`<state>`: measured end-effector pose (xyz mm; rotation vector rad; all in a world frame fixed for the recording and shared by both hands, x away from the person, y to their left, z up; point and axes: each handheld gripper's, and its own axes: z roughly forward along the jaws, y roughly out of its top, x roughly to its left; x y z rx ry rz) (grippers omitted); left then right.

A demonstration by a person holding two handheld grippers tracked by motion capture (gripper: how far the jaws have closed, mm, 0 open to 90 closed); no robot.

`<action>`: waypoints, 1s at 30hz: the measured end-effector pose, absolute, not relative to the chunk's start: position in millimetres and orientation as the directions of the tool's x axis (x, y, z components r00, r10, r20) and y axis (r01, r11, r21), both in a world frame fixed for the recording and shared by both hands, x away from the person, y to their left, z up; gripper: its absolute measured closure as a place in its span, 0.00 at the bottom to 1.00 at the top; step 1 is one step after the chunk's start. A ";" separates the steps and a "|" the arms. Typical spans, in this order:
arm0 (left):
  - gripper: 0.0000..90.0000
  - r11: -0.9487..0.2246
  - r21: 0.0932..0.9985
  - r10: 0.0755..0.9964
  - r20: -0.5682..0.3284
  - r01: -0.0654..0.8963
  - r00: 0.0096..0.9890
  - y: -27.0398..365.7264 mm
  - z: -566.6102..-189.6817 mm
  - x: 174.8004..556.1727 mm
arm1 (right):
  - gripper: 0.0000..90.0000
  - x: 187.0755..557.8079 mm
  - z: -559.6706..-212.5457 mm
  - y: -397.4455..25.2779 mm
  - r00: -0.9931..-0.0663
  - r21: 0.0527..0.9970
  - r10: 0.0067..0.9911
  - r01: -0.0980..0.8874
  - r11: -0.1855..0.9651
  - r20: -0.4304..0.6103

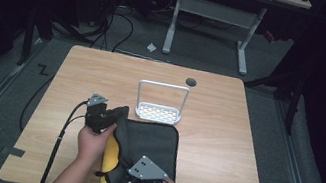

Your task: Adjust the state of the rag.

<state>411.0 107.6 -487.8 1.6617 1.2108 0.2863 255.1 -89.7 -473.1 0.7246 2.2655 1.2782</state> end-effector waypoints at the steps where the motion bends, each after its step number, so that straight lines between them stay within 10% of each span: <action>1: 0.92 0.024 0.821 0.811 -0.349 0.570 0.469 103.6 -487.3 410.6 | 0.96 254.4 -474.2 -94.2 -0.763 0.870 0.636 0.230 0.436 -0.117; 30: 0.90 -0.123 0.798 0.743 -0.321 0.590 0.587 -13.2 -494.3 415.7 | 0.94 232.5 -497.7 -193.5 -0.664 0.820 0.743 0.378 0.430 -0.083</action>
